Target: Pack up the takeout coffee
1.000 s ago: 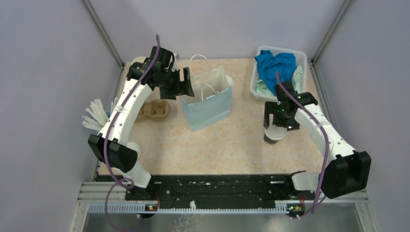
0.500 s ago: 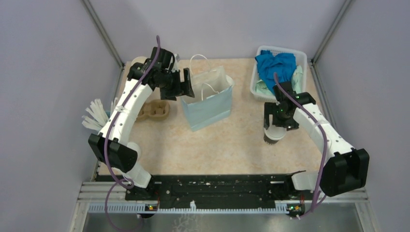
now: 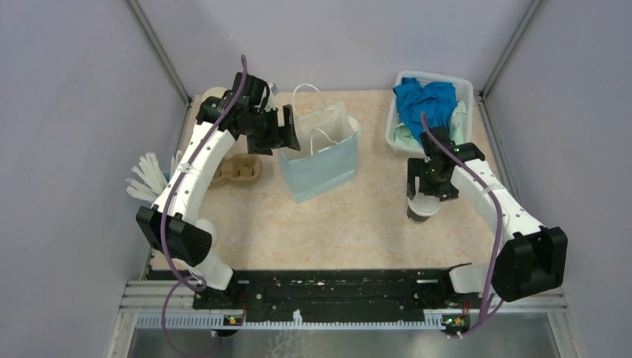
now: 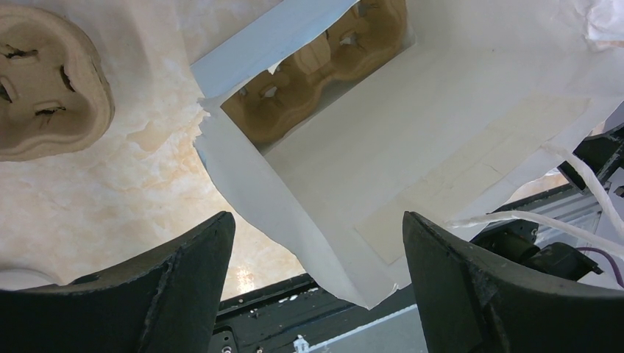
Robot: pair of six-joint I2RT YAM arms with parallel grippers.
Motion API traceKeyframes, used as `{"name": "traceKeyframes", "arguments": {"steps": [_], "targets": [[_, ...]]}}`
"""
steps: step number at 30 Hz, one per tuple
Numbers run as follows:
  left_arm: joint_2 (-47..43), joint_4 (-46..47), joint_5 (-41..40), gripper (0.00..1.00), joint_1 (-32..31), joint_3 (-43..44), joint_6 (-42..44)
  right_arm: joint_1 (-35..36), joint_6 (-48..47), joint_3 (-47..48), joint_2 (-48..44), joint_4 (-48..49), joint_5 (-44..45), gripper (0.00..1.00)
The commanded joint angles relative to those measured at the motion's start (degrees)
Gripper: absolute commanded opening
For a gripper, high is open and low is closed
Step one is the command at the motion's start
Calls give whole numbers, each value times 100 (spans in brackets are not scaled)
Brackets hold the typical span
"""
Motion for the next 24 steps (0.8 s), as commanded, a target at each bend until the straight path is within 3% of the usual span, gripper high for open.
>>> {"name": "traceKeyframes", "arguments": {"steps": [1,24], "targets": [[-179,174,86,91,1,25,30,-35,-31,-70,10,135,2,82],[-213,15,-219,91,4,81,-80,-32,-39,-292,-13,234,26,81]]}}
